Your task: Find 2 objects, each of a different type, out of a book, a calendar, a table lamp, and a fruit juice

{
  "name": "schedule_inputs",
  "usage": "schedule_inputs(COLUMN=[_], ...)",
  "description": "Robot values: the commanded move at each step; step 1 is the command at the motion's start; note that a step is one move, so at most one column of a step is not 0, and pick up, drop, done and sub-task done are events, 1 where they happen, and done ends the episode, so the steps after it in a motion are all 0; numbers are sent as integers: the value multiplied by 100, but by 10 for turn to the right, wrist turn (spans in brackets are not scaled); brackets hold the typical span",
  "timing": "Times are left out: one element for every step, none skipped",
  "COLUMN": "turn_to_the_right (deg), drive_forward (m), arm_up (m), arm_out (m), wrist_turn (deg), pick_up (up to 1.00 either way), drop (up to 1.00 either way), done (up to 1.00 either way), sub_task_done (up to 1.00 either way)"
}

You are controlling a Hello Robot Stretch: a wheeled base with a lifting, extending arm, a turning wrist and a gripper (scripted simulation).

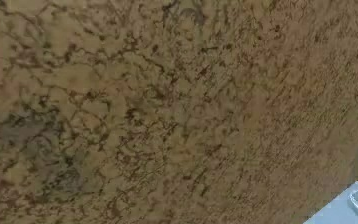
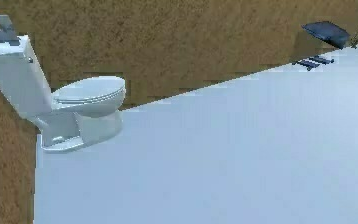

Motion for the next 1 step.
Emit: schedule_inputs(turn_to_the_right=[450], drive_forward=[0], arm_up=[0], arm_out=[0], wrist_turn=[0], pick_up=[0], drop=[0], done=[0], sub_task_done=[0])
